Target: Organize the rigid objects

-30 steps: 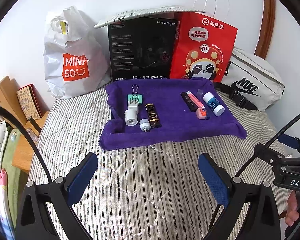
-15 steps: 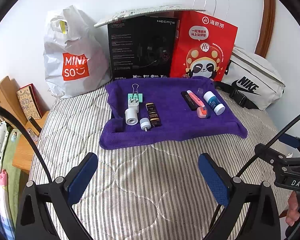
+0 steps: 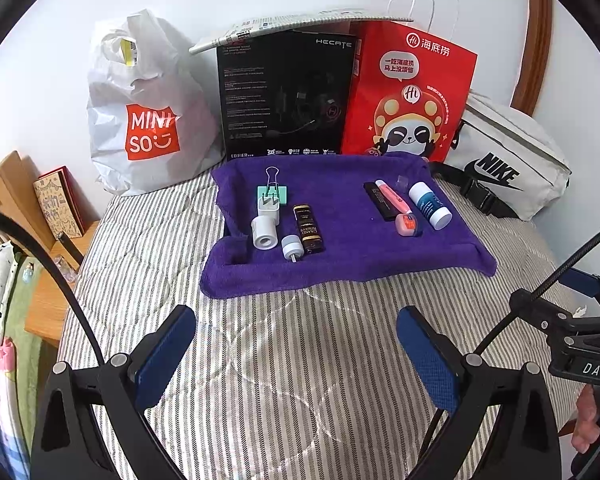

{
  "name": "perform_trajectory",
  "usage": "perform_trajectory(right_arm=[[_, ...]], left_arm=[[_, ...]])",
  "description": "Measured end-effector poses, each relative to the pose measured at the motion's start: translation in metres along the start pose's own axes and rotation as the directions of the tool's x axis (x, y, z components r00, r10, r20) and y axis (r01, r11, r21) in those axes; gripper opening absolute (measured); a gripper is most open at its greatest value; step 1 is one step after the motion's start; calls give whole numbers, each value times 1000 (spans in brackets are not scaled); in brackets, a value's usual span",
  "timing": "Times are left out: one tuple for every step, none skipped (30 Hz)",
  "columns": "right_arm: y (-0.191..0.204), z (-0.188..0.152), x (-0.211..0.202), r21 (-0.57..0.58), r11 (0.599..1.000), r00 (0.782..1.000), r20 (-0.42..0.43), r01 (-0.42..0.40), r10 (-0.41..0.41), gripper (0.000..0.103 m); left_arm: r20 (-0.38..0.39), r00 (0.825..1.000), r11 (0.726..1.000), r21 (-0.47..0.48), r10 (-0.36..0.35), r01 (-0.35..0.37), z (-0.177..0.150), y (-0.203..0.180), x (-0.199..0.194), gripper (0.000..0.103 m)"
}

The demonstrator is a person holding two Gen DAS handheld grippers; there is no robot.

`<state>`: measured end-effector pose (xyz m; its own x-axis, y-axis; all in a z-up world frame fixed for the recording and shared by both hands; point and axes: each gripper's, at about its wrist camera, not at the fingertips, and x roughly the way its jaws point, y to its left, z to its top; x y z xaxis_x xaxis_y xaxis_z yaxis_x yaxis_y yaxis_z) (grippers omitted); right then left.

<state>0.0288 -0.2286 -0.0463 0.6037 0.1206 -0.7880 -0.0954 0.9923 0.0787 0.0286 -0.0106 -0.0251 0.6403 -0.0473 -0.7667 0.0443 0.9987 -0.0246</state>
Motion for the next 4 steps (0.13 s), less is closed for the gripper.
perform_trajectory(right_arm=[[0,0,0,-2,1000,1000,0,0,0,103],[1,0,1,-3,1000,1000,-1,-1,1,103],[1,0,1,-5,1000,1000,-2,-2,2,103],[1,-1,2,-6,1000,1000,-4,-3,3,103]], left_arm=[[1,1000,1000,-1,1,-1,0,0,0,102],[1,1000,1000,0,2,-2,0,0,0,102],[4,1000,1000,0,1,-1,0,0,0,102],[6,1000,1000,1,1,-1,0,0,0,101]])
